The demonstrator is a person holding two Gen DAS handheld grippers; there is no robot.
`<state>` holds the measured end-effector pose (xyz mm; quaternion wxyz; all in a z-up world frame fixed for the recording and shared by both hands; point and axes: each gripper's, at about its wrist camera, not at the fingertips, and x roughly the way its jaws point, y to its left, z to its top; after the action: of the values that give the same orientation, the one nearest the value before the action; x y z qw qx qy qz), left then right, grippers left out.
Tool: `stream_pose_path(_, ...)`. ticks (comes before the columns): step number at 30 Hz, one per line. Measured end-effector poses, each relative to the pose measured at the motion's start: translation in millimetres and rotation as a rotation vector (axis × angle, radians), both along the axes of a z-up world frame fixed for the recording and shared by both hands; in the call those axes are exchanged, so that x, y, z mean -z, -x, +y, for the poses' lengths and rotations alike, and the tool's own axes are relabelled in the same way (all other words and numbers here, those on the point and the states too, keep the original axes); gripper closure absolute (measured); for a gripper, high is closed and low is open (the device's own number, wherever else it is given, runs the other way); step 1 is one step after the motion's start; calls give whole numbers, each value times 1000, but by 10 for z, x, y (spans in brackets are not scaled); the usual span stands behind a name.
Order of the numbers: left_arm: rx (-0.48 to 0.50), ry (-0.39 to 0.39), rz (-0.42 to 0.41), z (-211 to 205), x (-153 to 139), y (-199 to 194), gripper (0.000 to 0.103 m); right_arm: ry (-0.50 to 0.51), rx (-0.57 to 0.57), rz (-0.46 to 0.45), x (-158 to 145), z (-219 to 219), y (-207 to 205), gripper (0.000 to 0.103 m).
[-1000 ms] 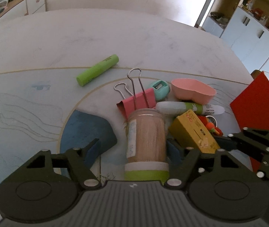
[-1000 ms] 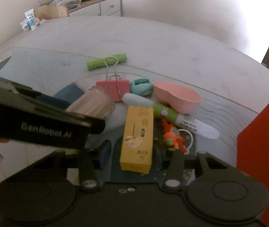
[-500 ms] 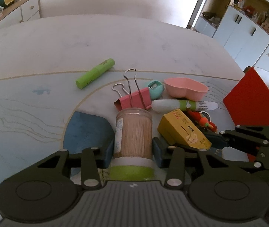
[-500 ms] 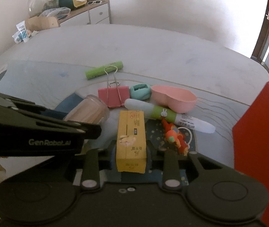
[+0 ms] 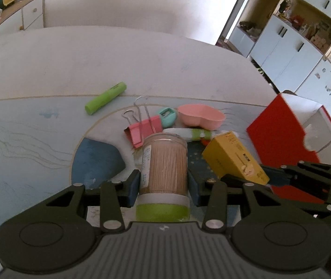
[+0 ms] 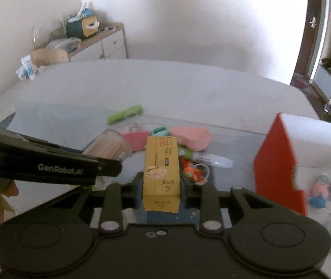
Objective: Organize rigid objects
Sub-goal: 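Carry the yellow box and the toothpick jar over the shoebox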
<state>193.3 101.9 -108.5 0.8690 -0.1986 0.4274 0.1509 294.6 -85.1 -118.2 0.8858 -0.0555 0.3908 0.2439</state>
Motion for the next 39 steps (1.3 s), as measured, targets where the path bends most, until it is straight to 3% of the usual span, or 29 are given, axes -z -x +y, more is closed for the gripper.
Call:
stream_pose_path(10, 59, 6, -76, -328, -379, -48, 61, -68, 100, -69, -380, -683, 171, 74)
stream_pose_path(18, 137, 1, -102, -752, -537, -312, 61, -48, 210, -112, -465, -1343, 163, 74)
stream_pose_path(29, 201, -22, -94, -1444, -539, -779, 61, 39, 327, -137, -347, -2232, -30, 74)
stream_pose_path(34, 239, -49, -84, -1796, -565, -1061, 61, 99, 364, -89, -172, -2482, -247, 74)
stream_pose_path(39, 254, -97, -10, -2096, -486, -1486, 61, 152, 371, -34, 55, -2601, -492, 74)
